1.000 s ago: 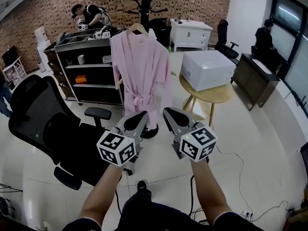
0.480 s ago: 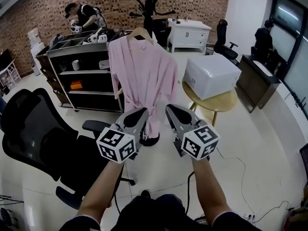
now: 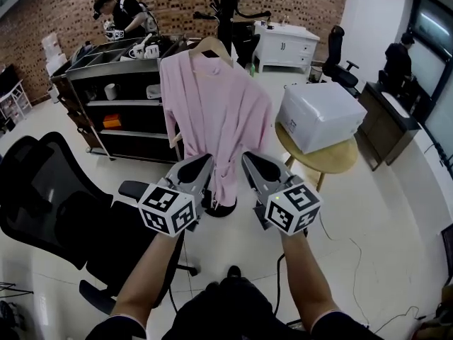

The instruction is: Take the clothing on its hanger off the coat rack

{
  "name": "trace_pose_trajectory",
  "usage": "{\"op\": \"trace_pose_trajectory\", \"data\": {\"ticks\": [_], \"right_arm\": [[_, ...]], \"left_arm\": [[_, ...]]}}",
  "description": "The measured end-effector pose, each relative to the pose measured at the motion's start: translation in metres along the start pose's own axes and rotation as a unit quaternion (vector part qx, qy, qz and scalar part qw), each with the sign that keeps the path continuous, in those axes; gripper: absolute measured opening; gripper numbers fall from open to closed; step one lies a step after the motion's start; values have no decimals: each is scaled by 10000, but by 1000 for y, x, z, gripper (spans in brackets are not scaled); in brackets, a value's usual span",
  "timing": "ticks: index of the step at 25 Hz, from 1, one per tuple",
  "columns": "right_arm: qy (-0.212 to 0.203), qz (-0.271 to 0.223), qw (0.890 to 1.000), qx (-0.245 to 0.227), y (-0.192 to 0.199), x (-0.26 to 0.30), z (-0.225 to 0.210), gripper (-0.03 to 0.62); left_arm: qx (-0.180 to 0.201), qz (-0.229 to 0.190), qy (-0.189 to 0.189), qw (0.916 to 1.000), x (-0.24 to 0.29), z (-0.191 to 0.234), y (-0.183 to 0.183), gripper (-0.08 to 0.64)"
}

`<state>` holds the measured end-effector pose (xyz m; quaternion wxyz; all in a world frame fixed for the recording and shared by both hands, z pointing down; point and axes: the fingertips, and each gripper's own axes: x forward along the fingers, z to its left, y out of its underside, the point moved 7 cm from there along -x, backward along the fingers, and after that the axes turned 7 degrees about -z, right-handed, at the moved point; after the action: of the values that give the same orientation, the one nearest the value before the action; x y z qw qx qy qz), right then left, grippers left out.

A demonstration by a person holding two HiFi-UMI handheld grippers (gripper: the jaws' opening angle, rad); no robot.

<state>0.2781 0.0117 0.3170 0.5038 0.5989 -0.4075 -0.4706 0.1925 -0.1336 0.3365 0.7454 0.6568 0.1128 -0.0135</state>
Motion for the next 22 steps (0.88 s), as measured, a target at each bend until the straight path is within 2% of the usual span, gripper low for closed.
{"op": "trace_pose_trajectory", "data": {"ticks": [14,22], "right_arm": [[-682,-110,9976,52,-2,70,-68,2],[-668,-85,9977,32,4,105,-79,2]], "left_arm": [[344,-12,-548,9979,64,51,-3,12],[438,36,-628,9971,83,97,-7,12]]}}
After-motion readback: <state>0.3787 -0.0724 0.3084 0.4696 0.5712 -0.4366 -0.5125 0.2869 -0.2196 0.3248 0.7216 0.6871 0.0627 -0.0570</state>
